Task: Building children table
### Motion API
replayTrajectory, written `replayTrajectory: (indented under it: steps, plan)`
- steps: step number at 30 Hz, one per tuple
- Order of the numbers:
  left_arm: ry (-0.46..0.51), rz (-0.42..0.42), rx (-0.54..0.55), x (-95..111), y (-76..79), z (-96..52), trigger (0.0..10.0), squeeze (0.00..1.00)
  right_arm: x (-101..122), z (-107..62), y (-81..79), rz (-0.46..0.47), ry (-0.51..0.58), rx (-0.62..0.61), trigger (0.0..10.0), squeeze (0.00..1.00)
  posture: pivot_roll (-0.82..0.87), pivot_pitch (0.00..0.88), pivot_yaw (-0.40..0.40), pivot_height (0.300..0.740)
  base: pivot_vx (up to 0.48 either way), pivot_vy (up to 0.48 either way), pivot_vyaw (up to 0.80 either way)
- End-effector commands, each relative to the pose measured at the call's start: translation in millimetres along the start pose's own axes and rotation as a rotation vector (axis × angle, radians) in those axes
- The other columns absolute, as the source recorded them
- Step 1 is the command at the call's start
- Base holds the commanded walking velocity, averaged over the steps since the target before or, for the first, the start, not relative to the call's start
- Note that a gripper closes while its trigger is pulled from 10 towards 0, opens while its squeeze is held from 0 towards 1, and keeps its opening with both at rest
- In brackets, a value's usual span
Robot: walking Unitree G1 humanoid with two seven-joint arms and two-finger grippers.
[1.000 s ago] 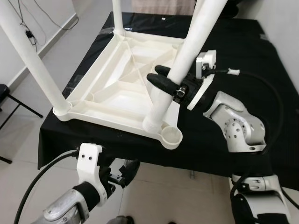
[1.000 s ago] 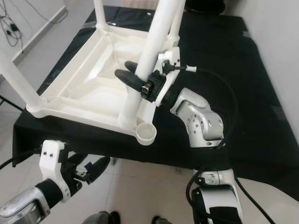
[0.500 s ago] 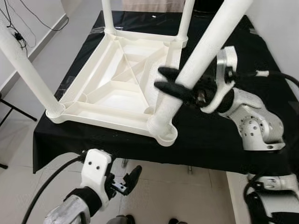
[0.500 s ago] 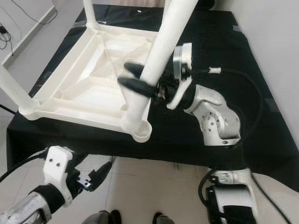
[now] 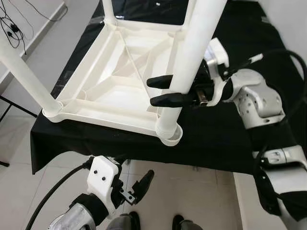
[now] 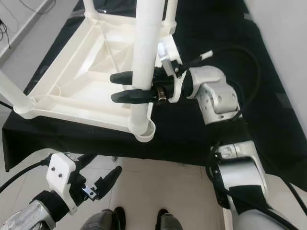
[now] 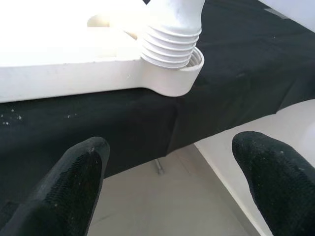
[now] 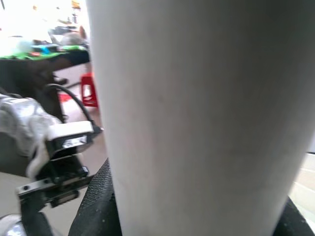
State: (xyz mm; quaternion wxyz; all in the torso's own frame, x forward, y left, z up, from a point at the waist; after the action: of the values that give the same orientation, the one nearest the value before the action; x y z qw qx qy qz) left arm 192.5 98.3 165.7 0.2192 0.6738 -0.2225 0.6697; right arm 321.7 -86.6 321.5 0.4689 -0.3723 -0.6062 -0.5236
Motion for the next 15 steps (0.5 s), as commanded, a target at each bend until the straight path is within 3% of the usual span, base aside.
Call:
replayTrajectory:
  steps: [1, 5, 15]
  plan:
    - [-0.017, 0.020, -0.010, -2.4, 2.2, -3.7, 10.0, 0.00, -2.1, 3.9, -3.3, 0.021, -0.014, 0.058, 10.0, 0.00, 0.11, 0.330, -0.016, 0.740, 0.000, 0.000, 0.00]
    - [-0.010, 0.028, -0.013, -1.8, 5.1, -6.5, 10.0, 0.00, 0.3, 7.3, -3.4, 0.037, -0.026, 0.110, 10.0, 0.00, 0.12, 0.343, -0.022, 0.740, 0.000, 0.000, 0.00]
    - [0.002, 0.038, -0.012, -0.9, 8.1, -10.8, 10.0, 0.00, 9.2, 5.8, 5.1, 0.040, -0.030, 0.107, 10.0, 0.00, 0.12, 0.360, -0.022, 0.740, 0.000, 0.000, 0.00]
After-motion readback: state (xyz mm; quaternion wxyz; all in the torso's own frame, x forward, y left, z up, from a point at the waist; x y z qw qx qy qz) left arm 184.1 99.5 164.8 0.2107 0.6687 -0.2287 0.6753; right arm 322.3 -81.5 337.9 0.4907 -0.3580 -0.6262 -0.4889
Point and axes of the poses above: a point about 5 cm out from each wrist's last joint towards the gripper, its own z axis pointing out of the wrist towards the gripper, its own x axis along the axis of the wrist's last joint, y = z × x, the point moved 3 cm from there along z, pointing out of the wrist towards the gripper, and after that the axes turned 2 degrees about z, right-handed, at the moved point
